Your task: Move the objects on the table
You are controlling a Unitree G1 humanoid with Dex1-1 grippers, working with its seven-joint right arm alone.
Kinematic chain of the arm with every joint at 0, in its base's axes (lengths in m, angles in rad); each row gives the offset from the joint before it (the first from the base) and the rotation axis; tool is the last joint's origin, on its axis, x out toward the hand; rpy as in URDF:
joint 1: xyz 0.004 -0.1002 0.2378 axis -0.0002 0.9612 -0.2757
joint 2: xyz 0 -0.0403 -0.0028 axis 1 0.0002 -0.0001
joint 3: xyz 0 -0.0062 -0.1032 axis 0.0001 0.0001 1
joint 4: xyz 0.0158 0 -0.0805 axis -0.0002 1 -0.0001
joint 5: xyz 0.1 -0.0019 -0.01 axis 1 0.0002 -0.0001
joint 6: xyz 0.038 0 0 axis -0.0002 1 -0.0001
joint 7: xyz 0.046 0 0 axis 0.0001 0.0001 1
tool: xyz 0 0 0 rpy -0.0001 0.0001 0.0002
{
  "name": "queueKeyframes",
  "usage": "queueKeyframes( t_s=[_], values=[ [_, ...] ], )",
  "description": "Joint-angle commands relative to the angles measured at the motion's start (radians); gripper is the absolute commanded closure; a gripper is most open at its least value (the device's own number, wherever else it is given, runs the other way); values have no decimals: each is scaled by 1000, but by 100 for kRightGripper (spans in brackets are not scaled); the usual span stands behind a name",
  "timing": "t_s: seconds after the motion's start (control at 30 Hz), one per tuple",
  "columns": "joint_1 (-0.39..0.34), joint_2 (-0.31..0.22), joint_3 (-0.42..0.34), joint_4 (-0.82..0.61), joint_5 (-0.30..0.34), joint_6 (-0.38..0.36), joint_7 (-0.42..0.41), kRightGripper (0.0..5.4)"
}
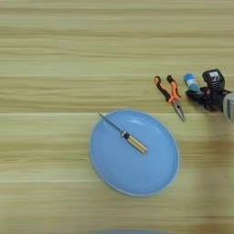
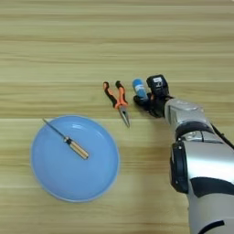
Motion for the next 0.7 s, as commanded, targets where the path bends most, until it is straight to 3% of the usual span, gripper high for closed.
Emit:
queueKeyframes(
  t_s=[0.03, 0.13, 0.43, 0.7],
  values=[
    [-56, -36, -5, -27, -2, 12, -22, 368],
    [-56, -36, -8, -27, -1, 13, -23, 398],
    [-66, -38, -32, -30, 13, 9, -40, 400],
    [-94, -40, -60, -53, 34, -46, -44, 400]
  ],
)
